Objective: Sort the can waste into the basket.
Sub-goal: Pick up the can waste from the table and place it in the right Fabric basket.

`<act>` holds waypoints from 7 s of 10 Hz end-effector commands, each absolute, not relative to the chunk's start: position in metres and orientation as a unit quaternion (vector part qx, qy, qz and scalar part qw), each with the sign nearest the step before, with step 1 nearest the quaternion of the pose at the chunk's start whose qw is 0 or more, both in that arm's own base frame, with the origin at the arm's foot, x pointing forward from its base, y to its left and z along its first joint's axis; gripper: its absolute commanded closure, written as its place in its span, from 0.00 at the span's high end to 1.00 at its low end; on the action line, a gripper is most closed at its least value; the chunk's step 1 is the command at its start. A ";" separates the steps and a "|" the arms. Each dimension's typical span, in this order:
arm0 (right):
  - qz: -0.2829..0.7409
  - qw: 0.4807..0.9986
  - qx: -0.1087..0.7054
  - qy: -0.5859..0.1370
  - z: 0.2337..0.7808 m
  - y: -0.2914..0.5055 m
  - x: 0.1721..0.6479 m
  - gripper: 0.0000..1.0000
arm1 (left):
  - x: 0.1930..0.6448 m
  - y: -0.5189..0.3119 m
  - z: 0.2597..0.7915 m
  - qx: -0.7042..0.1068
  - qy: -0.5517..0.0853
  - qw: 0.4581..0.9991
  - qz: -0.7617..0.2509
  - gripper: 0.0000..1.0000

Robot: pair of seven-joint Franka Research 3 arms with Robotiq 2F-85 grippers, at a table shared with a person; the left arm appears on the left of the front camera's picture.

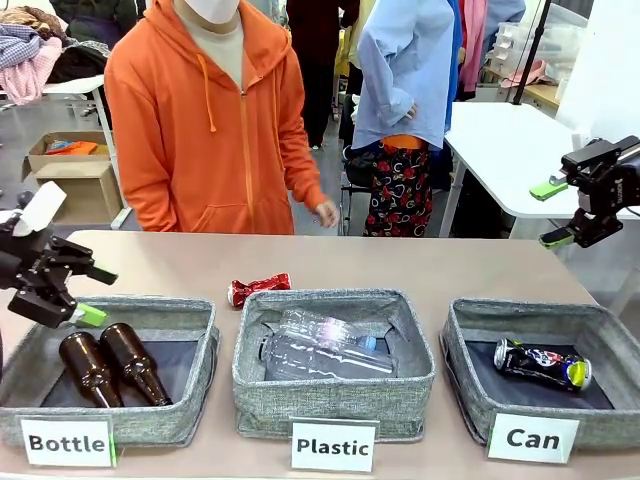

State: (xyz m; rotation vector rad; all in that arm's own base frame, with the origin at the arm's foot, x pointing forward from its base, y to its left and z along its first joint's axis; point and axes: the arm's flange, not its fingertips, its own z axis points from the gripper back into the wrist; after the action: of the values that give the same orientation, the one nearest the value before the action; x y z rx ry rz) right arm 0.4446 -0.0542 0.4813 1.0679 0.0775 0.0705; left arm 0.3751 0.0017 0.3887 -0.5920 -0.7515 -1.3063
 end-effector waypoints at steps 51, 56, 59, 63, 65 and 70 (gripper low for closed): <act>0.045 0.859 0.509 0.035 0.484 -0.057 0.445 1.00 | 0.370 -0.170 0.419 -0.066 -0.098 0.651 -0.750 0.00; 0.049 0.922 0.383 0.001 0.526 -0.044 0.407 1.00 | 0.357 -0.315 0.450 -0.154 -0.165 0.591 -0.775 0.03; 0.114 0.944 0.304 -0.060 0.539 -0.103 0.353 1.00 | 0.352 -0.451 0.483 -0.204 -0.199 0.603 -0.745 0.03; 0.112 0.965 0.206 -0.115 0.539 -0.180 0.278 1.00 | 0.370 -0.634 0.471 -0.187 -0.224 0.664 -0.688 0.03; 0.125 0.956 0.218 -0.154 0.538 -0.201 0.254 1.00 | 0.381 -0.679 0.449 -0.160 -0.196 0.701 -0.667 0.03; 0.111 0.962 0.218 -0.126 0.545 -0.200 0.261 1.00 | 0.373 -0.655 0.425 -0.166 -0.205 0.688 -0.676 0.03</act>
State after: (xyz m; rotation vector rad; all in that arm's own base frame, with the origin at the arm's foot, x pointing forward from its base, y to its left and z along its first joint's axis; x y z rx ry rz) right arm 0.2580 -0.2014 0.5422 0.4558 -0.2754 0.2381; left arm 0.3789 -0.6678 0.4214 -0.3519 -0.4461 -1.5277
